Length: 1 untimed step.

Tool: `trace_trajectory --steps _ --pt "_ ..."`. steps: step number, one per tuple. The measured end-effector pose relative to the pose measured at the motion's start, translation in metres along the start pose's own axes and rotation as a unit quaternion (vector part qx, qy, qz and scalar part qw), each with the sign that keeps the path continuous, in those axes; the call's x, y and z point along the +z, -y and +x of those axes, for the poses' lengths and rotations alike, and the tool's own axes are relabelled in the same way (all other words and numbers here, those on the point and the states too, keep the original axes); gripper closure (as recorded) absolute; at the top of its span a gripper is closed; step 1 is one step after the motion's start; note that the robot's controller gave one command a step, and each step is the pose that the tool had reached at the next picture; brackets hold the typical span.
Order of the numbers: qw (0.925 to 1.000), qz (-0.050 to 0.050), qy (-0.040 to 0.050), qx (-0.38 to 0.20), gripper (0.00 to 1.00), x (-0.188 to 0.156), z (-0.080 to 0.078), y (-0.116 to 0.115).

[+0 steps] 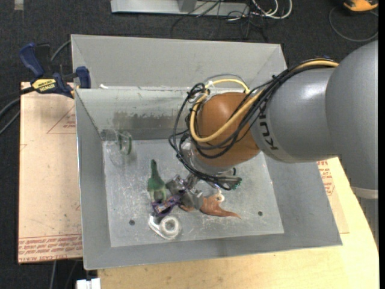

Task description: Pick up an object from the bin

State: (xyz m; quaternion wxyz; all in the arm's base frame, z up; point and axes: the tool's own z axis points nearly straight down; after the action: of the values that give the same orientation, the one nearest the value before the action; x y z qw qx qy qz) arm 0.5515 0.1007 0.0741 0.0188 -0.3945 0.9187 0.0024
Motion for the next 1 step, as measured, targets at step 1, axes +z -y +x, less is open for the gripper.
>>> trace_trajectory --steps 1 --pt "1.0 -0.003 -0.0055 -0.005 1.0 -0.1001 -0.0094 0.0044"
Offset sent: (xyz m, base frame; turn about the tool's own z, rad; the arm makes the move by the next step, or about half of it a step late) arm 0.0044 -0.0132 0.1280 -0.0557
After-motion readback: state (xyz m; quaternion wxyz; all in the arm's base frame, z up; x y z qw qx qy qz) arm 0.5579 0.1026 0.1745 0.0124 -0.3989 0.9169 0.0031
